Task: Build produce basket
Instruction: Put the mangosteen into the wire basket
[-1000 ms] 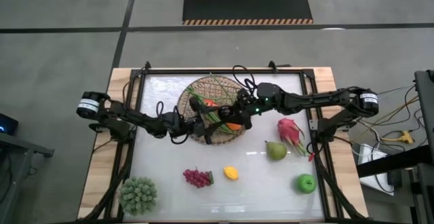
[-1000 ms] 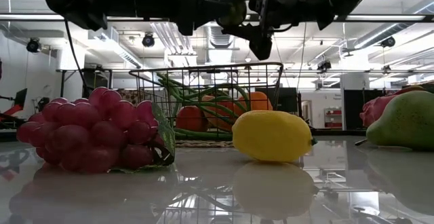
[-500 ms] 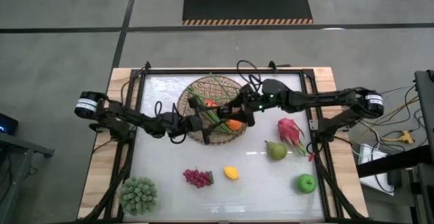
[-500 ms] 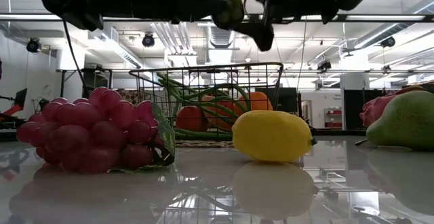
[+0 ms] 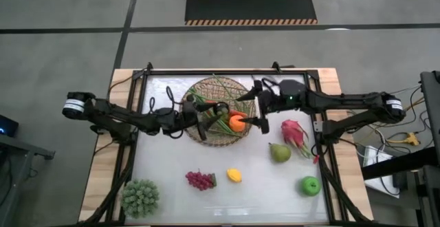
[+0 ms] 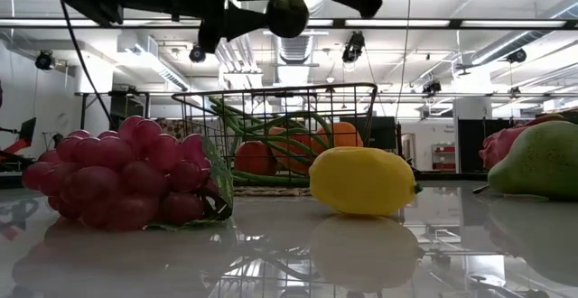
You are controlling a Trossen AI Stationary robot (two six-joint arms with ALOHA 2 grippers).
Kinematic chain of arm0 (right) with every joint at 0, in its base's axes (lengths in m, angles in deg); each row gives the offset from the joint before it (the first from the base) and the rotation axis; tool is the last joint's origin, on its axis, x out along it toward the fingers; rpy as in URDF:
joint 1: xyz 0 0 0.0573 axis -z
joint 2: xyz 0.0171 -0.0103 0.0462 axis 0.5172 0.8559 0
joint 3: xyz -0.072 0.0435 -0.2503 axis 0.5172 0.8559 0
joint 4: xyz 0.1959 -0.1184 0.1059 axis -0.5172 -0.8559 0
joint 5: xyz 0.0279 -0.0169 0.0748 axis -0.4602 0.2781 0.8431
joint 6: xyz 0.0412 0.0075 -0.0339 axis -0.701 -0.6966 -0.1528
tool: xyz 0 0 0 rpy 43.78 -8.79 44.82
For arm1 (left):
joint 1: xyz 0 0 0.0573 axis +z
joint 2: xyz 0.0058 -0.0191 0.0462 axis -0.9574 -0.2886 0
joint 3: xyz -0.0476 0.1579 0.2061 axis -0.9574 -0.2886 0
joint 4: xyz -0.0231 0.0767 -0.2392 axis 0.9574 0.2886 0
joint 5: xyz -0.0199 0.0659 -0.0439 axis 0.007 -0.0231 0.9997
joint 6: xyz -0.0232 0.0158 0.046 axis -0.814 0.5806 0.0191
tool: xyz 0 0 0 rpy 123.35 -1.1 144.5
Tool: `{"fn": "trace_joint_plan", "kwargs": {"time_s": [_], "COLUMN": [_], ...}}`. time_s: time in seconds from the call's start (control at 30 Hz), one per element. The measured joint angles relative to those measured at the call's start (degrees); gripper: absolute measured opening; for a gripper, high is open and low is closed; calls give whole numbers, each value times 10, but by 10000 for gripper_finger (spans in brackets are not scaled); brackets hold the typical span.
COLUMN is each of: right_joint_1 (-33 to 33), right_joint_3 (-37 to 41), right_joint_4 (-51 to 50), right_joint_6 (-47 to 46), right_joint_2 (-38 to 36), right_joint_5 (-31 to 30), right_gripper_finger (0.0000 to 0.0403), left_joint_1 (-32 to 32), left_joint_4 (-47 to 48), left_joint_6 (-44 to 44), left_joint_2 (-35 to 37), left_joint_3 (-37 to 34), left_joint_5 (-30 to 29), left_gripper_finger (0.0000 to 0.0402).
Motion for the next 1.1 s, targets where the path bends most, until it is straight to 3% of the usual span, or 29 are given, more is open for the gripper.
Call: {"fn": "trace_joint_plan", "kwargs": {"time_s": [0.17,0.27,0.87,1.1], "right_joint_1": [-65,-89,-93,-94], "right_joint_3": [-50,-77,-235,-249], "right_joint_4": [-76,-105,-235,-239], "right_joint_6": [137,178,199,204], "right_joint_2": [20,46,208,226], "right_joint_5": [-166,-222,-325,-350], "right_gripper_finger": [366,366,361,282], "left_joint_1": [11,15,19,19], "left_joint_4": [41,46,41,45], "left_joint_6": [-87,-113,-117,-129], "left_joint_2": [12,12,12,12], "left_joint_3": [0,0,5,4], "left_joint_5": [0,0,2,7], "left_gripper_finger": [239,239,239,240]}}
